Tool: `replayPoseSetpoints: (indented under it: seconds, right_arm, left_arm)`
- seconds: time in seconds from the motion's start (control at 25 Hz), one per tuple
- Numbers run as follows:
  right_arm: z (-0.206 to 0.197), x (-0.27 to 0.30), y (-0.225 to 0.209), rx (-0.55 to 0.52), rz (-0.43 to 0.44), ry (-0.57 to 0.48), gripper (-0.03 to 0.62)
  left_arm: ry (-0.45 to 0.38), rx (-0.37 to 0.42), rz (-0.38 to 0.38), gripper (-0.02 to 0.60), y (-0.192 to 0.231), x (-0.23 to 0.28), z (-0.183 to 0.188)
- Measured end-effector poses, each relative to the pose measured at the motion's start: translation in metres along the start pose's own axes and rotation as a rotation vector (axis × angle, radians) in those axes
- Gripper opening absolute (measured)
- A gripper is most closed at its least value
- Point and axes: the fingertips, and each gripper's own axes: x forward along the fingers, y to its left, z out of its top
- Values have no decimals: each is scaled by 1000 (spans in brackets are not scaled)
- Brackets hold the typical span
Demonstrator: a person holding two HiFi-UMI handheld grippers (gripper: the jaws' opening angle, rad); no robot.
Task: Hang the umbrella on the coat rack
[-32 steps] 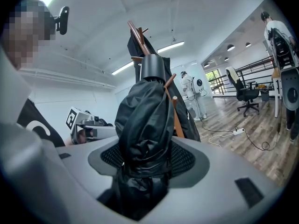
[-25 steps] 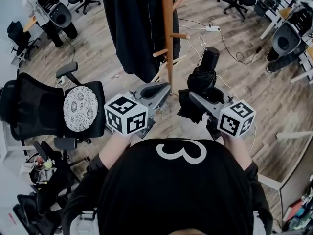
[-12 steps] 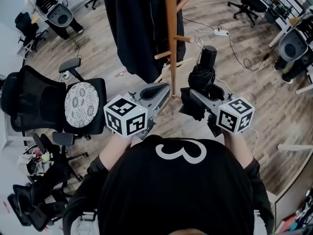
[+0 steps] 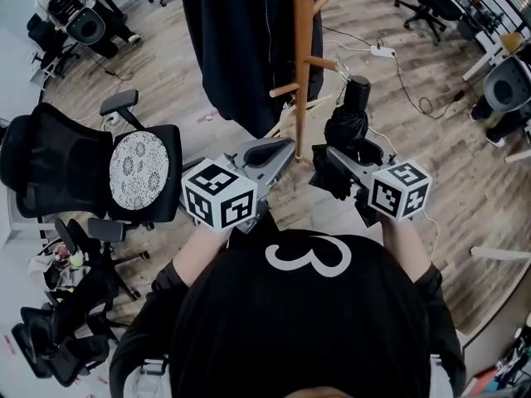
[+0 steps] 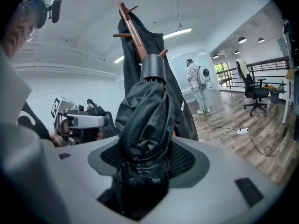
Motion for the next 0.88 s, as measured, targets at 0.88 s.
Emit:
replayPoseSetpoints:
  seconds: [0.88]
  right_arm:
    - [-7,41,-23,-4,-108,39,282]
  left_arm:
    - [73,-40,-24,18,52,5,1]
